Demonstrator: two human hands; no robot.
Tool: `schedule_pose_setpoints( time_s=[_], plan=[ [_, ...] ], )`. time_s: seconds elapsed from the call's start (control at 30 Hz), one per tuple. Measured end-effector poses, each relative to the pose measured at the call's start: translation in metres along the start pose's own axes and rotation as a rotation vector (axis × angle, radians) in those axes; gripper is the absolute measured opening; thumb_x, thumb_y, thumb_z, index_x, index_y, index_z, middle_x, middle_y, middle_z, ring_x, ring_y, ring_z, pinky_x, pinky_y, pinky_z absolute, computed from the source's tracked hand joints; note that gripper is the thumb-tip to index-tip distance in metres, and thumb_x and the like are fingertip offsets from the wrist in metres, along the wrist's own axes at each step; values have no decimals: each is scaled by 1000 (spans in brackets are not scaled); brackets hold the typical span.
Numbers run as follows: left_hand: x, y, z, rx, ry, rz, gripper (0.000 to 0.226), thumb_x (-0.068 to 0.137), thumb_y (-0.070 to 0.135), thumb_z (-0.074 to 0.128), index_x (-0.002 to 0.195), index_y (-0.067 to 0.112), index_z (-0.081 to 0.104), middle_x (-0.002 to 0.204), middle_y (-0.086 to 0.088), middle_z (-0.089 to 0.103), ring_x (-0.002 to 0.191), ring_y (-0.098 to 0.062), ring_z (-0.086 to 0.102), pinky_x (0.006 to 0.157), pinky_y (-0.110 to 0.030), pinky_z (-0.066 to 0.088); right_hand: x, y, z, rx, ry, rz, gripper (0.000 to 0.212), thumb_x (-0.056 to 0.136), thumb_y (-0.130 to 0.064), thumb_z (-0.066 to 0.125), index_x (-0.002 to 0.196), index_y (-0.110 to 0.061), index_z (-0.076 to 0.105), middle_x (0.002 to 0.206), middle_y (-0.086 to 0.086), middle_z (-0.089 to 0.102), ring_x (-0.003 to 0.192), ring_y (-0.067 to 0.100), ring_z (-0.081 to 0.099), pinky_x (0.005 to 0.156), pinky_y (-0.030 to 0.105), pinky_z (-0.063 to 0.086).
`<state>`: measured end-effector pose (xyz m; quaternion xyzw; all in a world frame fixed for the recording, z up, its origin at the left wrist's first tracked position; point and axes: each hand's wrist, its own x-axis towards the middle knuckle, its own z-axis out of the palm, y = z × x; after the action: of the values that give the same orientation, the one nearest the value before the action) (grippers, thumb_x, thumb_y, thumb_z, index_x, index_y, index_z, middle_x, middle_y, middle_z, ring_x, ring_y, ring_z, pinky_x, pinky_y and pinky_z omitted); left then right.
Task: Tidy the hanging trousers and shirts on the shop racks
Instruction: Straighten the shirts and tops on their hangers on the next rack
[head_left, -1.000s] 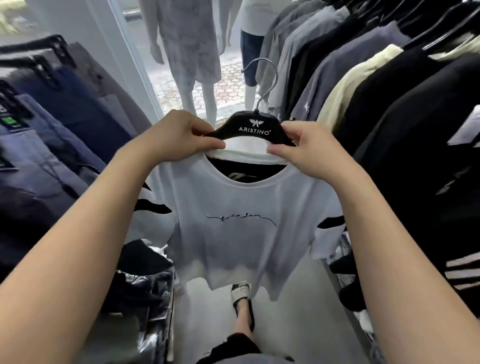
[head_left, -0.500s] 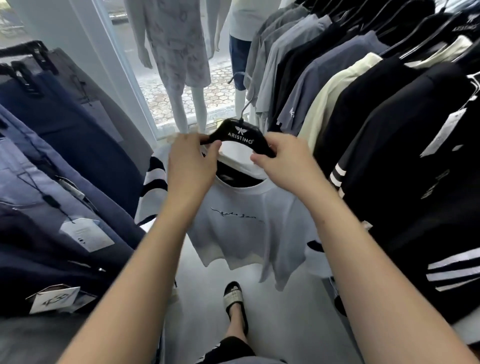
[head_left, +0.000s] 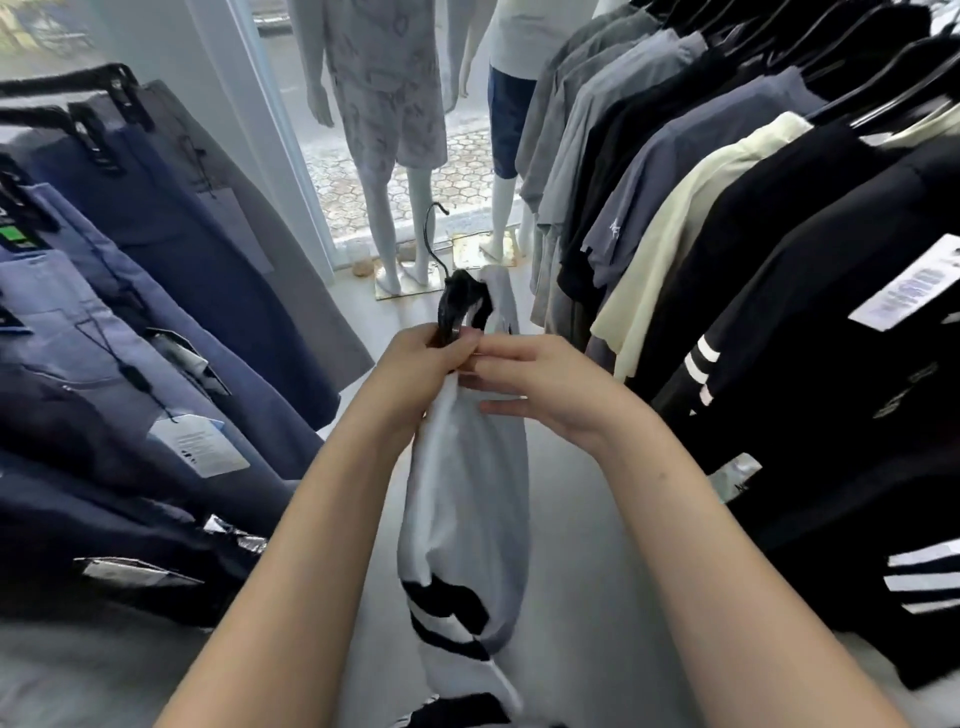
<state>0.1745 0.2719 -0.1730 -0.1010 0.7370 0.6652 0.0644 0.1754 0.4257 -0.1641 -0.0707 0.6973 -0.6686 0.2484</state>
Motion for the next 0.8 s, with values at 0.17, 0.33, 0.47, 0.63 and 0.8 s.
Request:
schedule_pose_setpoints(
  time_s=[0.17, 0.33, 0.47, 0.63, 0.8],
  plan=[
    [-3, -1, -13, 220, 12, 4, 18, 93, 9, 52, 95, 13, 70, 96, -4, 75, 88, -13, 72, 95, -40, 51, -5, -13, -15, 77, 263, 11, 26, 92, -7, 64, 118, -7, 66, 108, 12, 73, 95, 19, 73, 91, 34, 56],
    [-15, 5, -20, 492, -64, 78, 26, 92, 10, 53, 91, 26, 73, 88, 9, 76, 96, -33, 65, 76, -29, 43, -13, -20, -25, -197, 551, -192, 30, 80, -24, 77, 109, -24, 70, 110, -4, 70, 102, 9, 64, 93, 28, 52],
    [-23, 17, -19, 599, -108, 180, 23, 91, 14, 58, 89, 29, 75, 68, 5, 64, 55, -12, 45, 54, -19, 34, -20, -9, -22, -759, 274, -100, 43, 72, -45, 79, 112, -35, 68, 112, -11, 66, 107, 7, 59, 96, 30, 48],
    [-29, 34, -20, 764, -225, 305, 18, 93, 18, 59, 97, 29, 73, 85, 11, 74, 75, -3, 63, 74, -22, 46, -44, -6, -37, -785, 319, -116, 18, 88, -36, 68, 73, -28, 63, 65, -6, 55, 63, 9, 51, 58, 26, 40],
    [-24, 49, -1, 768, -122, 470, 7, 85, 25, 67, 81, 27, 72, 75, 9, 71, 76, -4, 64, 72, -19, 46, -64, -9, -48, -656, 494, -182, 12, 88, -34, 68, 85, -22, 72, 79, 5, 67, 60, 4, 47, 51, 13, 34]
  ],
)
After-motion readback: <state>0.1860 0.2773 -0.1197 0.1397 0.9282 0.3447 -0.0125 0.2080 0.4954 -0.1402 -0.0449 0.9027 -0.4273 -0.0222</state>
